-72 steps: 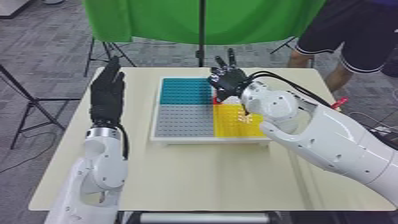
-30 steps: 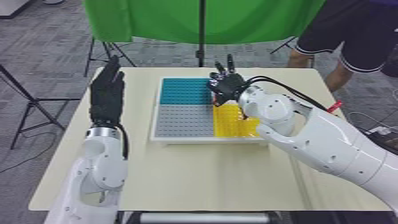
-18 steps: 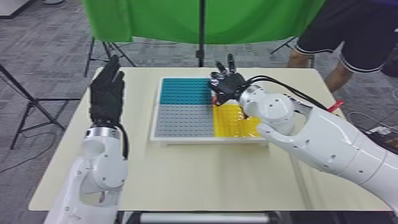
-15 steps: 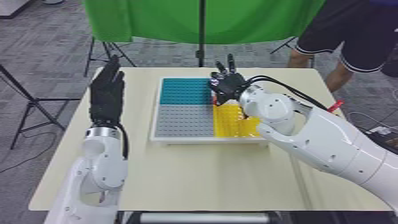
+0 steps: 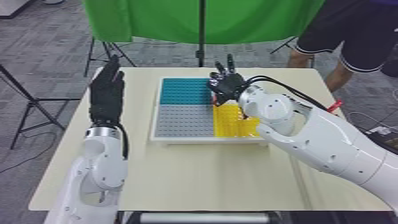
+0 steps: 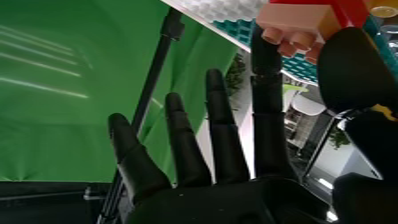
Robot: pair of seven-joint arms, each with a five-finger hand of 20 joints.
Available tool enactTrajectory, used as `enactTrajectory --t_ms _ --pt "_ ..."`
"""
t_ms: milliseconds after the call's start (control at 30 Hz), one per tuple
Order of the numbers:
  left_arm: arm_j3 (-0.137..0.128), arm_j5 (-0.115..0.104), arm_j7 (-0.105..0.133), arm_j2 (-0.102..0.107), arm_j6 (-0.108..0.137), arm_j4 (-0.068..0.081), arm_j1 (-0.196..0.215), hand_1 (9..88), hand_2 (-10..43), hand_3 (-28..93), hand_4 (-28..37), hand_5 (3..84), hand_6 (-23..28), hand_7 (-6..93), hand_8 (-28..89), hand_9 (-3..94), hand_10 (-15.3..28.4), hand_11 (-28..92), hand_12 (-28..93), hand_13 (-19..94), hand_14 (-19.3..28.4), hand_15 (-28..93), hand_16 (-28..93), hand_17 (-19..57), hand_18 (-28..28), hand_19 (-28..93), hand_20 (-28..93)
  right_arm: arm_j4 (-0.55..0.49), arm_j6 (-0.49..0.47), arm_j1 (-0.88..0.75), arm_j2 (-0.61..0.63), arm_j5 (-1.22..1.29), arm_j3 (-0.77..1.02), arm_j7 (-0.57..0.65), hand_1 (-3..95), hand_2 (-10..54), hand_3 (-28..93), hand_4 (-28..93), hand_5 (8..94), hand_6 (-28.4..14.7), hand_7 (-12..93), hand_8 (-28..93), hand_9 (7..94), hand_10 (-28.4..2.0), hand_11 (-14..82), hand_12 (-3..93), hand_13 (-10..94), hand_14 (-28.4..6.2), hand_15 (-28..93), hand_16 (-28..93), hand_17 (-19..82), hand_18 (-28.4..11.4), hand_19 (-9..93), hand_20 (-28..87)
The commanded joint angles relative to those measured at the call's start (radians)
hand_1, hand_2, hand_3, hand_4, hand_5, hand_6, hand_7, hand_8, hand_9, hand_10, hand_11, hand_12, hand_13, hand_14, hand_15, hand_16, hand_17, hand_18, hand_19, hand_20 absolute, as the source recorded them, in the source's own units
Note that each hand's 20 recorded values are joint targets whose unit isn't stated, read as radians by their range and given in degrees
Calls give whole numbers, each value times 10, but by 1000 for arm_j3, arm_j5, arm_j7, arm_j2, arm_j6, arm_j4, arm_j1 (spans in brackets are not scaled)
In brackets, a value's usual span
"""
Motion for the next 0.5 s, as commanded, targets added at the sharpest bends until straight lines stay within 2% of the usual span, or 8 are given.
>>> enactTrajectory --t_ms 33,367,433,500 --pt "-3 -3 -1 -8 0 2 4 256 63 733 -191 327 52 103 -90 192 83 46 153 88 93 -34 173 -120 41 98 172 4 0 -5 -5 -16 -13 -8 262 -95 900 -214 483 97 586 0 351 -87 75 193 200 -122 -29 398 4 -284 134 83" --pt "-2 -3 -6 -8 0 0 8 256 63 734 -191 327 52 104 -90 192 83 46 153 89 93 -34 173 -120 41 98 173 -2 4 -13 -3 -10 -16 -9 271 -95 895 -217 481 98 584 6 351 -85 76 193 201 -120 -29 397 5 -284 135 83" --pt "-1 -14 -1 -7 1 -1 10 256 63 733 -191 326 52 104 -90 192 82 47 153 88 93 -34 173 -120 41 98 173 -2 5 -9 -3 -13 -23 -10 270 -95 899 -217 482 93 576 -16 351 -84 77 192 201 -120 -28 398 6 -284 135 83" --pt "-2 -9 -2 -6 -1 -2 12 256 64 732 -191 326 52 104 -90 192 83 48 153 88 94 -34 173 -121 41 98 172 -4 5 -12 -1 -16 -23 -10 272 -95 899 -217 481 89 576 -48 350 -84 77 192 201 -120 -28 398 6 -284 137 82"
